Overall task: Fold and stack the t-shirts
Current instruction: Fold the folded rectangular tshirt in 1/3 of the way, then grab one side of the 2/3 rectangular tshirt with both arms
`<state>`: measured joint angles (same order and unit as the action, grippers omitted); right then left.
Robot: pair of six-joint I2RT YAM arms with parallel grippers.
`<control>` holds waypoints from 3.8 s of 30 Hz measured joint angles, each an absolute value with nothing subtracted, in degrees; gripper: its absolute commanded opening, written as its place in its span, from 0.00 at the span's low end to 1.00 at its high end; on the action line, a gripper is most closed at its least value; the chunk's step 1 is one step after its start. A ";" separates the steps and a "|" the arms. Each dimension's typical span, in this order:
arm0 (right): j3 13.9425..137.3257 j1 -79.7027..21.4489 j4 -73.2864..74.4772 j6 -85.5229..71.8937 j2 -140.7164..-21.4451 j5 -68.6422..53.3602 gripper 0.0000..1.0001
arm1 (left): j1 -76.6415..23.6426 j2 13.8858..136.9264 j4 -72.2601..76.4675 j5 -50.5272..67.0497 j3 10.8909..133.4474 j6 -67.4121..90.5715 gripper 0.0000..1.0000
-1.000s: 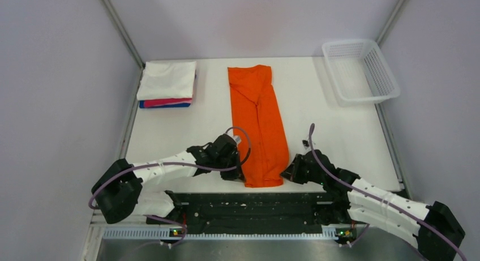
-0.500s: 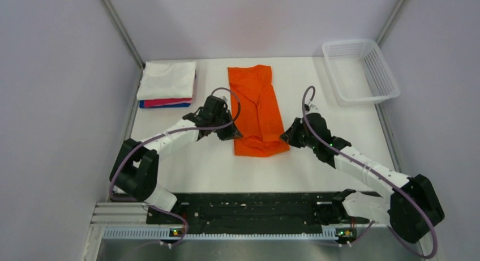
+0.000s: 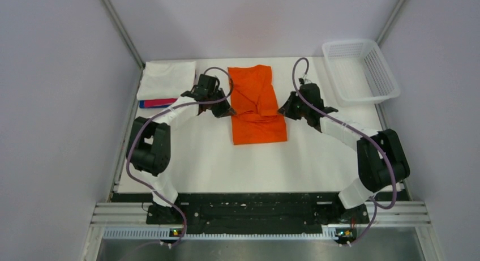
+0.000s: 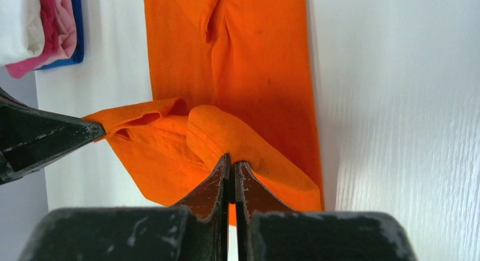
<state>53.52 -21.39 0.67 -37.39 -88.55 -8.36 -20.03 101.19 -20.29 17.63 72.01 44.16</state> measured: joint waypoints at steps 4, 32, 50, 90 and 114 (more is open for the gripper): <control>57.71 -19.35 -0.80 -36.07 -93.82 -10.13 0.00 | -17.69 106.10 -20.34 18.96 75.13 43.35 0.00; 60.34 -16.14 -0.89 -27.70 -97.93 -12.84 0.99 | -13.32 104.64 -20.93 22.87 75.29 37.78 0.99; 67.72 -28.23 -4.86 -26.20 -111.53 -13.87 0.99 | -13.30 79.37 -19.46 18.13 47.83 39.05 0.99; 40.05 -18.57 -7.90 -34.70 -87.64 -9.30 0.51 | -24.05 100.88 -11.16 21.12 54.33 43.44 0.10; 37.65 -23.24 -9.08 -36.64 -91.35 -12.62 0.00 | -25.04 96.68 -12.19 17.67 50.85 42.98 0.00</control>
<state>37.65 -23.24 -9.08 -36.64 -91.35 -12.62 -25.04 96.68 -12.19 17.67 50.85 42.98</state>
